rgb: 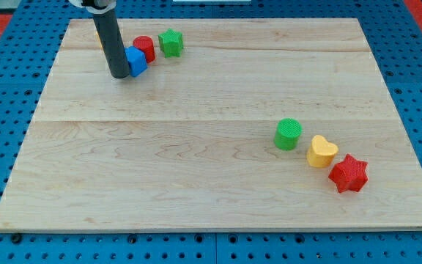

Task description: Slightly touch the blue blocks

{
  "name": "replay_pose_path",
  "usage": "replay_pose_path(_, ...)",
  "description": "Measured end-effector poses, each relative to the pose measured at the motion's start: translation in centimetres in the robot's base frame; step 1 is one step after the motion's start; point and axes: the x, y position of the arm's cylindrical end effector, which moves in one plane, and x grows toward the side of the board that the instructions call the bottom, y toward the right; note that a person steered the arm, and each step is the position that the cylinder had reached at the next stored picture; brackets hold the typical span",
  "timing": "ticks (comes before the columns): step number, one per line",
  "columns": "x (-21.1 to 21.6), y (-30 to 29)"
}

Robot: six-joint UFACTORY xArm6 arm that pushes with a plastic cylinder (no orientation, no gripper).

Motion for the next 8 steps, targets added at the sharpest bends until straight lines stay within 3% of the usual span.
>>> replay_pose_path(4, -3.5, -1.9)
replay_pose_path(6, -0.9, -0.8)
replay_pose_path(7, 1.5, 1.6)
replay_pose_path(8, 0.9, 11.8)
